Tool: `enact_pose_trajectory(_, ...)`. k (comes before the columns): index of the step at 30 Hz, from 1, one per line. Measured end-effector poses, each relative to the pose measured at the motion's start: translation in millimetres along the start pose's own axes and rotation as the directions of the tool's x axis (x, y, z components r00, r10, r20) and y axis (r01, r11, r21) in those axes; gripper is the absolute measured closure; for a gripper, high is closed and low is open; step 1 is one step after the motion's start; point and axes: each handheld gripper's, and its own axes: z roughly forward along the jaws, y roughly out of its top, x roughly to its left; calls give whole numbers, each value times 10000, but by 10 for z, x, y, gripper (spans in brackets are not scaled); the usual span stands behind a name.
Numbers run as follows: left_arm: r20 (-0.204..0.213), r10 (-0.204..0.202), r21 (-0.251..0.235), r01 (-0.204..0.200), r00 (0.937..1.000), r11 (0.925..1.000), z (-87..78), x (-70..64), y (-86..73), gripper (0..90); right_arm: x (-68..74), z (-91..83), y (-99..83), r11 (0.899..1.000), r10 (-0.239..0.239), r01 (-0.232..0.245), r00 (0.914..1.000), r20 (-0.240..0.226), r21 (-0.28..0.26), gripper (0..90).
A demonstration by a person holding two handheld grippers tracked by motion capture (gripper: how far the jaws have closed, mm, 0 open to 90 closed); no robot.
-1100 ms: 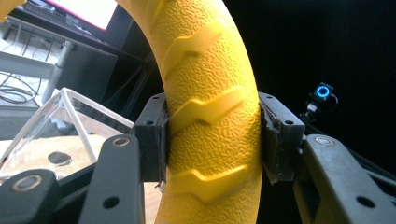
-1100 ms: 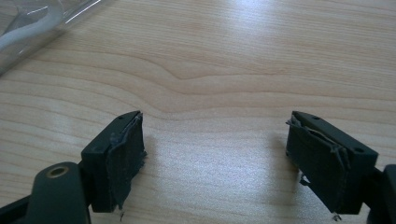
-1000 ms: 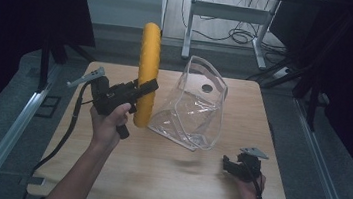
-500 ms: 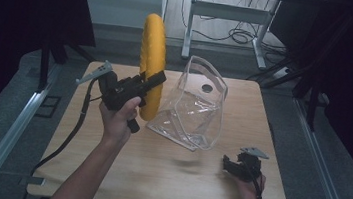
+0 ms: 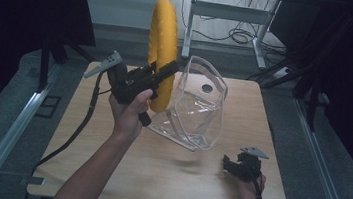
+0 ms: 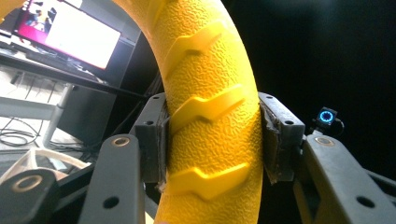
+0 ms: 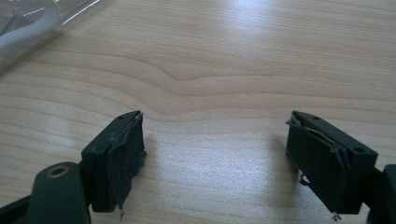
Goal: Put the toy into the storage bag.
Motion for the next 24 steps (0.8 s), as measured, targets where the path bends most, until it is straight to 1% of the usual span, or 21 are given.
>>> enact_pose_trajectory(5,126,8,-45,-7,9999,10000,94,-55,-1,506,1,1,-1,10000,9,-9,10000,9,1,193)
enact_pose_trajectory(11,236,-132,-166,136,9996,9998,197,-94,-9,506,0,2,-1,10000,17,-17,10000,15,-17,195)
enact_pose_trajectory(14,330,-59,-73,62,9994,10000,271,-140,-9,506,1,1,-1,10000,46,-46,10000,22,-18,196)
enact_pose_trajectory(16,346,-41,-60,43,9994,10000,290,-154,-11,506,1,1,-1,10000,47,-47,10000,21,-19,196)
enact_pose_trajectory(17,423,-74,-68,77,9991,9999,310,-164,-15,506,1,1,-1,10000,46,-46,10000,22,-19,196)
enact_pose_trajectory(19,444,3,18,-4,9990,10000,354,-187,-22,506,1,1,-1,10000,47,-47,10000,22,-18,196)
enact_pose_trajectory(24,584,-74,34,72,9983,10000,456,-233,-34,506,-3,1,-1,10000,31,-31,10000,37,-27,197)
